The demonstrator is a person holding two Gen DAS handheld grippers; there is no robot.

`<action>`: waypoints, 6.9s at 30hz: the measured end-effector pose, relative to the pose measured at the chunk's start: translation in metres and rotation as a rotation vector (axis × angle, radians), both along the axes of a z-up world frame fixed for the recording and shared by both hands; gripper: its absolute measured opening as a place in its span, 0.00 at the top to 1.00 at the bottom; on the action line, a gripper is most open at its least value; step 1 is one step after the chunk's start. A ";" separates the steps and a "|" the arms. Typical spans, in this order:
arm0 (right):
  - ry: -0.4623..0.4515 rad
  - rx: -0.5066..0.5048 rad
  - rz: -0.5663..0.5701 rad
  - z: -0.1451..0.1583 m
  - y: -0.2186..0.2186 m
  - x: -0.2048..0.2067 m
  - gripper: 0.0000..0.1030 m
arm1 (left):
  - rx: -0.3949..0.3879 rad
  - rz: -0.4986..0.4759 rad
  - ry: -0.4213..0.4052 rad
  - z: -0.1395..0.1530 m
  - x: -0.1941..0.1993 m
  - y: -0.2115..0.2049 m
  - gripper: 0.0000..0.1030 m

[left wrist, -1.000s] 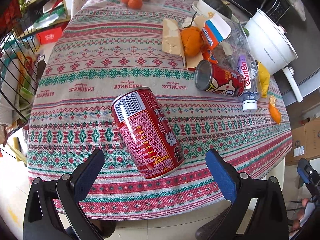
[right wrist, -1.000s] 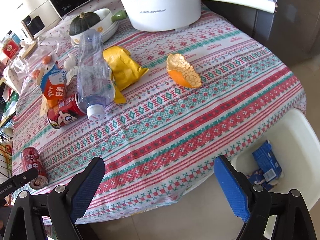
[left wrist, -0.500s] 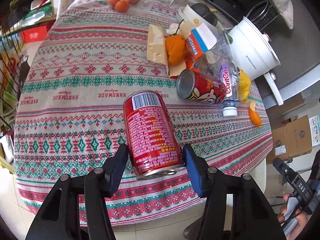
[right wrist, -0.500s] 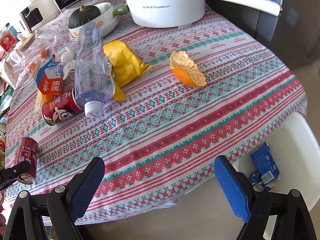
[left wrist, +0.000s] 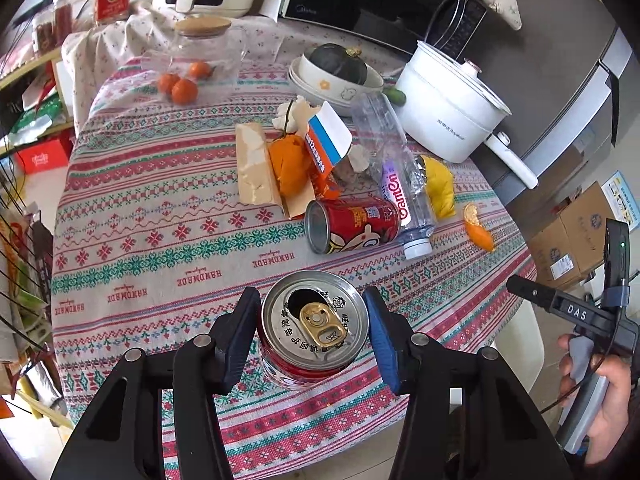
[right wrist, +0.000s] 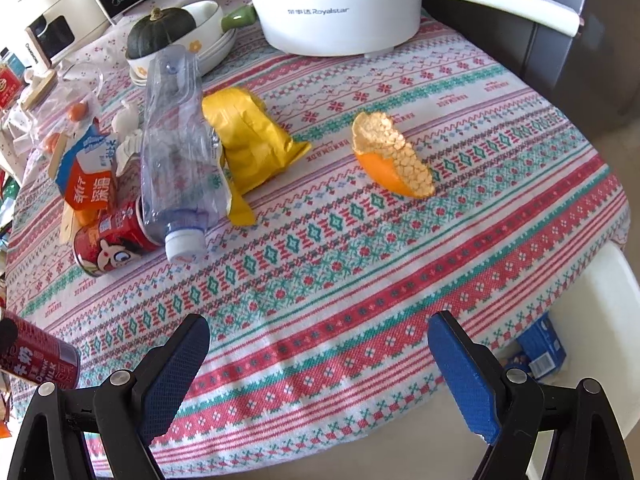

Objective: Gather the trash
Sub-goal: 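Grasp the red can with the left tool while the right tool grasps the orange peel, then carry the red can and orange peel over the white bin, then open both tools to drop the can and peel into the bin, then move the left tool to the red cartoon can and grasp it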

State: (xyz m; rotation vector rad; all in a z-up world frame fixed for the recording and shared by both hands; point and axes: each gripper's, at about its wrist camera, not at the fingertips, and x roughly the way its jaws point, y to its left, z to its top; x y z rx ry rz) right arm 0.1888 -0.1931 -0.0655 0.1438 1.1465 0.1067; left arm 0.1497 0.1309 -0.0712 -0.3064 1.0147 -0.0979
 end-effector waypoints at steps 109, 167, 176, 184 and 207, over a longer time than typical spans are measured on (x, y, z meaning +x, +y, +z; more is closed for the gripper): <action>0.065 -0.047 -0.265 -0.016 -0.282 -0.125 0.87 | -0.109 -0.639 -0.115 -0.047 -0.008 -0.398 0.46; -0.038 -0.095 -0.158 0.017 -0.167 -0.058 0.21 | 0.253 -0.244 -0.047 -0.009 0.000 -0.145 0.00; -0.044 -0.089 -0.088 0.013 -0.104 -0.026 0.18 | 0.259 -0.130 -0.064 -0.008 0.012 -0.064 0.00; -0.005 -0.082 -0.057 -0.003 -0.070 -0.003 0.17 | 0.543 -0.387 -0.103 -0.031 0.050 -0.075 0.00; 0.032 -0.120 -0.078 -0.016 -0.089 0.014 0.17 | 0.470 -0.659 0.125 -0.076 0.119 -0.099 0.36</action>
